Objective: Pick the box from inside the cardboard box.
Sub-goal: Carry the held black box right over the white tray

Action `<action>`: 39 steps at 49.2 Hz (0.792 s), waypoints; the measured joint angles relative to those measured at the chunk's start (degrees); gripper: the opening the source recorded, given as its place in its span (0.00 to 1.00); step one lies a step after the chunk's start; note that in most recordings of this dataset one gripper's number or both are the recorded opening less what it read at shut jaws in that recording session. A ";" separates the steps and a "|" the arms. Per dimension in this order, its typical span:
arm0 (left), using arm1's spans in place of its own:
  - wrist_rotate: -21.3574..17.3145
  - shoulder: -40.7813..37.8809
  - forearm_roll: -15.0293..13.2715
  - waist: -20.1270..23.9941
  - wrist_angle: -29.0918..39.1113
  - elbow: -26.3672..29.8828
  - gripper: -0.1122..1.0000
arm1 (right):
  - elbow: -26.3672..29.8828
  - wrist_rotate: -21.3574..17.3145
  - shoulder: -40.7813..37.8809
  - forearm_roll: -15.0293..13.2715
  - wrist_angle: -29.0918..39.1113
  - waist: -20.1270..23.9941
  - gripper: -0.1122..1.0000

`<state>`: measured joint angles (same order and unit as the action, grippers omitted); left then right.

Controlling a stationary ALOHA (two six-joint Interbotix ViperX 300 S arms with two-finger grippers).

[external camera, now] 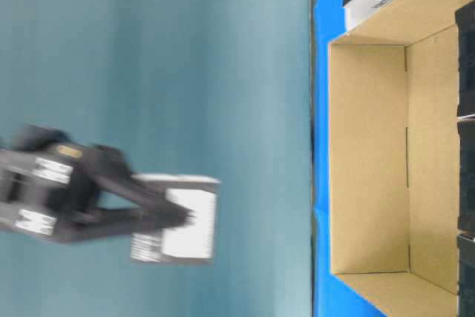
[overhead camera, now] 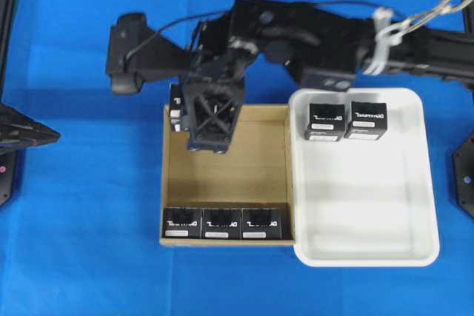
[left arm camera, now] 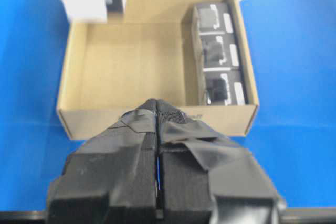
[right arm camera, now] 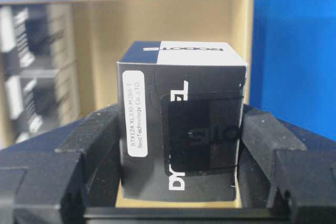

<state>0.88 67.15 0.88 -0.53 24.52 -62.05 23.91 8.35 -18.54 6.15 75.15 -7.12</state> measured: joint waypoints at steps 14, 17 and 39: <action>0.00 0.00 -0.09 0.00 0.00 0.09 0.04 | 5.80 -0.35 4.57 0.70 10.37 -1.85 0.65; 0.00 0.00 0.00 0.00 0.00 0.09 0.04 | 6.50 -0.35 5.36 0.70 12.22 -1.93 0.65; 0.00 0.09 0.00 -0.09 0.00 0.18 0.04 | -2.20 -4.66 18.54 0.70 18.02 -4.57 0.65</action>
<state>0.88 67.24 0.88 -0.62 24.52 -61.88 21.71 3.69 0.00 6.86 93.16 -11.69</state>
